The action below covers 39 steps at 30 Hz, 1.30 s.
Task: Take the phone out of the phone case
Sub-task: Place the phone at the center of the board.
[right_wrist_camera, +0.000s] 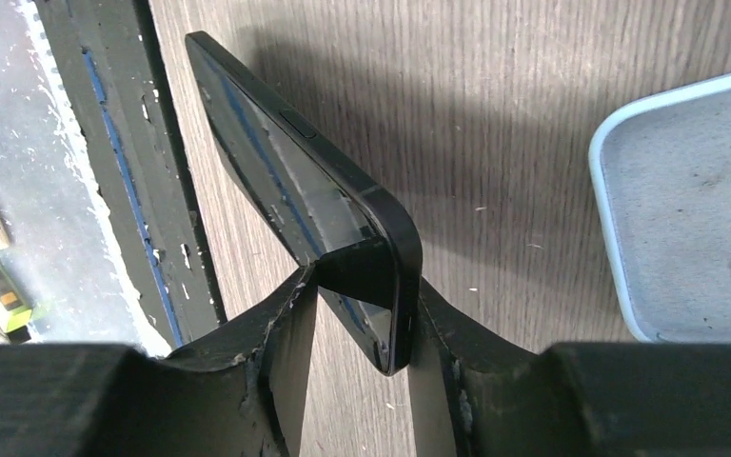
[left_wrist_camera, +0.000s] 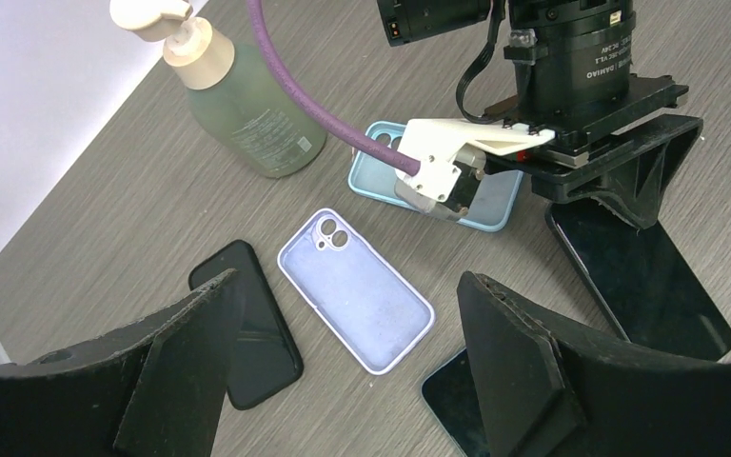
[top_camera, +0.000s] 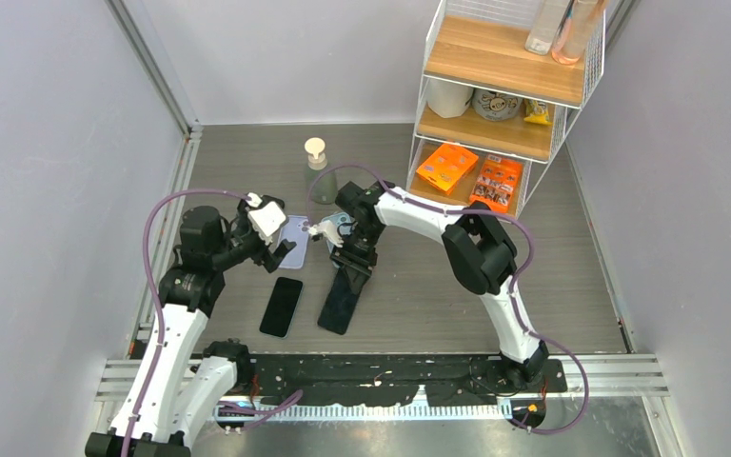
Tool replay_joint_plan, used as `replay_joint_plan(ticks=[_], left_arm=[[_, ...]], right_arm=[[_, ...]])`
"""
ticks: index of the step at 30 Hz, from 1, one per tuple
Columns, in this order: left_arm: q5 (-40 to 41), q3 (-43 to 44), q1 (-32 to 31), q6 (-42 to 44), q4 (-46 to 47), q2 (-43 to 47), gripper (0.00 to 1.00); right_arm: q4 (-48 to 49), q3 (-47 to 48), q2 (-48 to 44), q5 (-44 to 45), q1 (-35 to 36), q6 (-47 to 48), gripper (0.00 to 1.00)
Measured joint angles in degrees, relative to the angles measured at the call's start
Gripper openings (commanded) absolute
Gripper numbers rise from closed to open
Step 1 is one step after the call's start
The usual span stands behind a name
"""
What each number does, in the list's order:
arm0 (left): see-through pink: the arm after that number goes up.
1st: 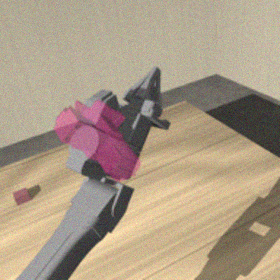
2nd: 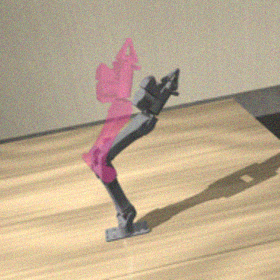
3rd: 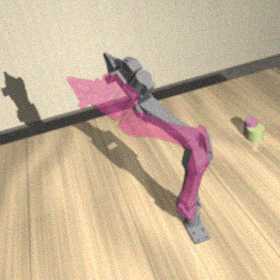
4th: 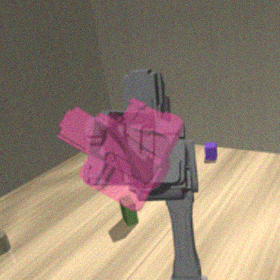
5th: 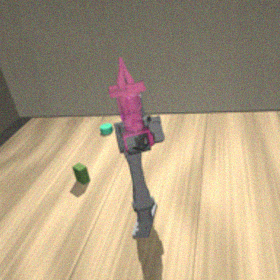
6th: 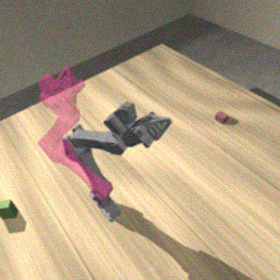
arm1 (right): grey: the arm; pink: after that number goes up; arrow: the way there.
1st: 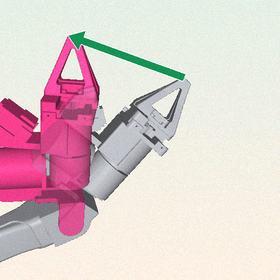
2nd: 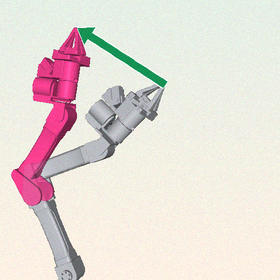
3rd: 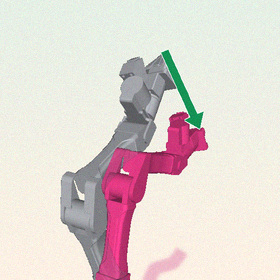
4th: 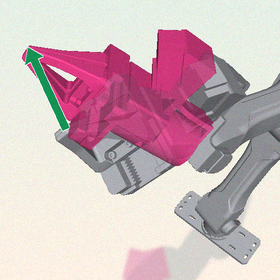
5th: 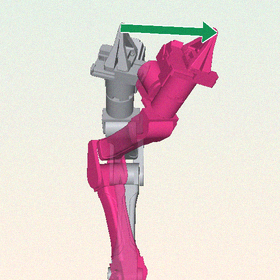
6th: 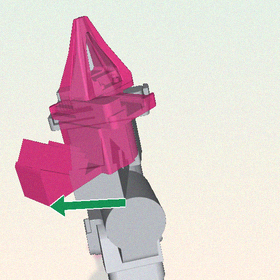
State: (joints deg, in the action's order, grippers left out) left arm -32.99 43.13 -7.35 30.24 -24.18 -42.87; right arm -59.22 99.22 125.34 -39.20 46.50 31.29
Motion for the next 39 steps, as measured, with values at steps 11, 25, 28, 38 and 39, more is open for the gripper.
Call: replay_joint_plan(ticks=[11,25,28,38,39], left_arm=[[0.63,0.0,0.0,0.46,-0.5,0.0,0.87],[1.92,-0.02,0.0,1.68,-0.59,0.42,0.87],[1.97,-0.07,0.0,1.73,-0.59,0.42,0.87],[2.78,-0.42,0.0,1.75,-0.9,0.68,0.87],[2.95,-0.44,0.0,1.75,-0.9,0.74,0.87]], right_arm=[[0.2,0.68,2.19,0.37,-0.28,-1.75,0.43],[0.52,1.6,3.61,3.96,-0.26,-2.6,0.51],[0.46,1.75,3.61,4.37,-0.24,-2.71,0.56],[0.59,2.51,3.61,5.27,-0.15,-2.8,0.61],[0.57,2.51,3.61,5.27,-0.15,-2.8,0.61]])
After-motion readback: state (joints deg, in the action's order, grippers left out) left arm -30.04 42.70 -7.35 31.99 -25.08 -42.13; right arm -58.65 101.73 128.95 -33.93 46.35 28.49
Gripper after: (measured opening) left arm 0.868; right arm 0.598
